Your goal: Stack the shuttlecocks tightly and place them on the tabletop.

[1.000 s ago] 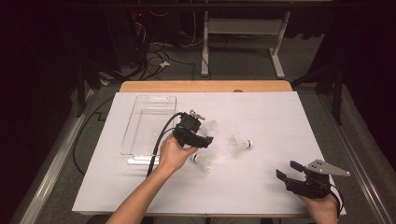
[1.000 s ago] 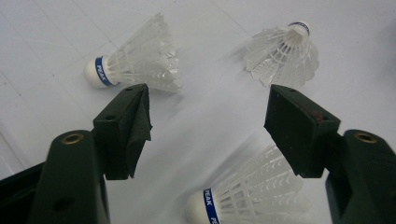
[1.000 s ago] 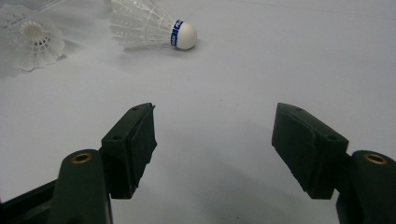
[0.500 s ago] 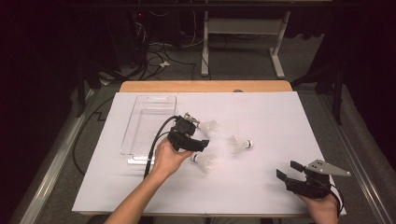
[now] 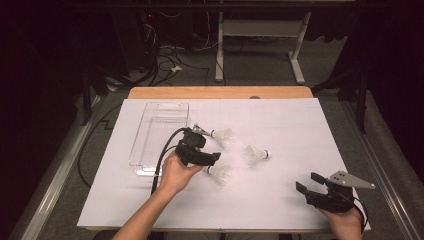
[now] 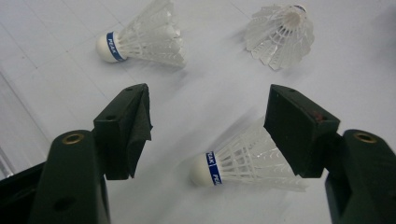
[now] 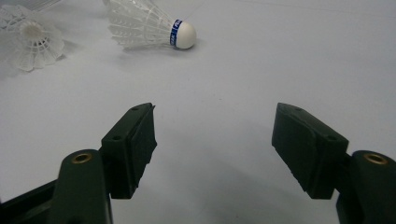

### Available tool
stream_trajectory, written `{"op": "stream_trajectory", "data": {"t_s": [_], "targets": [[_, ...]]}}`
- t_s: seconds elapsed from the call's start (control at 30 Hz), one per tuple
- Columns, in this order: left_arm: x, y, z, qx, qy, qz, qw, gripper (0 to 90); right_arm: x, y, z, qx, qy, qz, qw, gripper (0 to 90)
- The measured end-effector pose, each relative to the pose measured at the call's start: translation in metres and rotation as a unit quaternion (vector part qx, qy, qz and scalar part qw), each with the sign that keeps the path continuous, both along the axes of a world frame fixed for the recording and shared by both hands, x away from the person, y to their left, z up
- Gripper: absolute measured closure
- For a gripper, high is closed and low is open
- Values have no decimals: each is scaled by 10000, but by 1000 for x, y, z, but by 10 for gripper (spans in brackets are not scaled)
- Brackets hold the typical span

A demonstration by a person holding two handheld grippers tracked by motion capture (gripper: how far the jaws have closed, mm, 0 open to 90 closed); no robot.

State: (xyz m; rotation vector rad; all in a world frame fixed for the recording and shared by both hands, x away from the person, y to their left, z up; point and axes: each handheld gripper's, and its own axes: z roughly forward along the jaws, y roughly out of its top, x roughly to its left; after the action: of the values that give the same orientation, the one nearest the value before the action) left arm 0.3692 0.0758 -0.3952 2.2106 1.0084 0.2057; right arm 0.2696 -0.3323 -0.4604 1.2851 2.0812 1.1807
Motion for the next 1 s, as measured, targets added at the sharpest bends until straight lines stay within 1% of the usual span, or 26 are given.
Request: {"op": "stream_trajectory", "data": {"t_s": [0.17, 0.4, 0.6, 0.8, 1.0], "targets": [[-3, 2, 1, -4, -50, -4, 10000, 330, 0, 0, 0, 3, -4, -1, 10000, 308], [-8, 7, 1, 19, -44, -26, 10000, 332, 0, 0, 0, 3, -6, -2, 10000, 308], [-13, 8, 0, 2, -88, -28, 10000, 333, 0, 0, 0, 1, -3, -5, 10000, 308], [-18, 9, -2, 19, -60, -67, 10000, 333, 0, 0, 0, -1, -8, -9, 10000, 308], [-23, 11, -3, 17, -79, -69, 9999, 338, 0, 0, 0, -6, -8, -6, 10000, 308]]}}
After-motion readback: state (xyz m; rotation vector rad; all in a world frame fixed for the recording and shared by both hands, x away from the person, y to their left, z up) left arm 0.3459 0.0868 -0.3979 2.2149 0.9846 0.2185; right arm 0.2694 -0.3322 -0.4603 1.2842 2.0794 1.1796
